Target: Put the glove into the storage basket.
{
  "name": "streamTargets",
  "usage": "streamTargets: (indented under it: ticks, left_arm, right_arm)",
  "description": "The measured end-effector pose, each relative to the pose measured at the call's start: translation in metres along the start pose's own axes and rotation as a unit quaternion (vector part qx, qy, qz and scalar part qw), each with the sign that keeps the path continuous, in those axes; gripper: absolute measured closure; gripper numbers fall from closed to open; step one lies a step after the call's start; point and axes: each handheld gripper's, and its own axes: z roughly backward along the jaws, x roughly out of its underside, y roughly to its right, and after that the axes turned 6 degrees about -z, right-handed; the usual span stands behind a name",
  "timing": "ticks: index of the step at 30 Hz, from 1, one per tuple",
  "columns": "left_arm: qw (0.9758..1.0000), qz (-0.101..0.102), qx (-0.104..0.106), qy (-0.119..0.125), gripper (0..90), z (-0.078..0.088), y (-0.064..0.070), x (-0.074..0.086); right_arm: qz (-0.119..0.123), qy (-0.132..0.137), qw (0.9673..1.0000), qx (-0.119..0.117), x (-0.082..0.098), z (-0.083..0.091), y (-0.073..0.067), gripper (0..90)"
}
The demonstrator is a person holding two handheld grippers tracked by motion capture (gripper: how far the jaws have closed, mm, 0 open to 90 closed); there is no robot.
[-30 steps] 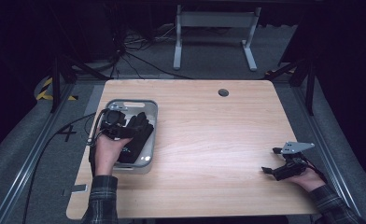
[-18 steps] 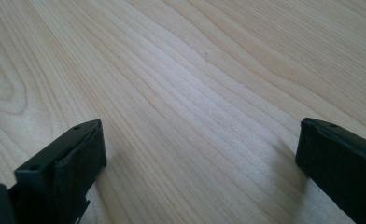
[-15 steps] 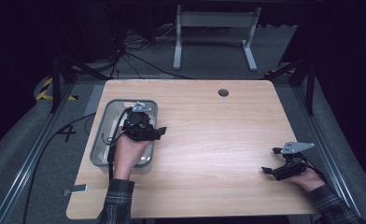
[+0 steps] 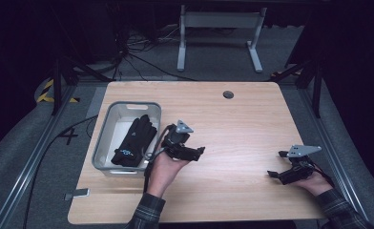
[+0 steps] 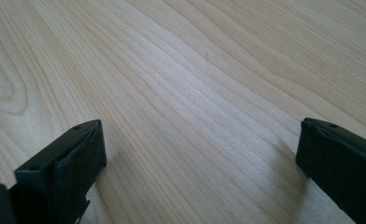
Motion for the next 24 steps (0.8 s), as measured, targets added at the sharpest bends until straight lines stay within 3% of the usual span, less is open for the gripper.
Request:
streamTargets:
  ticks: [15, 19, 24]
  left_arm:
    - [0.9985, -0.040, 0.027, -0.026, 18.1, -0.049, 0.036, 0.018]
    - [0.9967, -0.049, 0.041, -0.050, 17.2, -0.061, 0.041, 0.022]
    - [0.9942, -0.063, 0.041, -0.077, 15.5, -0.072, 0.047, 0.025]
  right_arm:
    - [0.001, 0.000, 1.0000, -0.002, 0.000, 0.000, 0.000, 1.7]
    - [0.001, -0.002, 1.0000, -0.003, 0.000, 0.000, 0.000, 1.5]
    - [0.002, -0.001, 1.0000, -0.003, 0.000, 0.000, 0.000, 1.5]
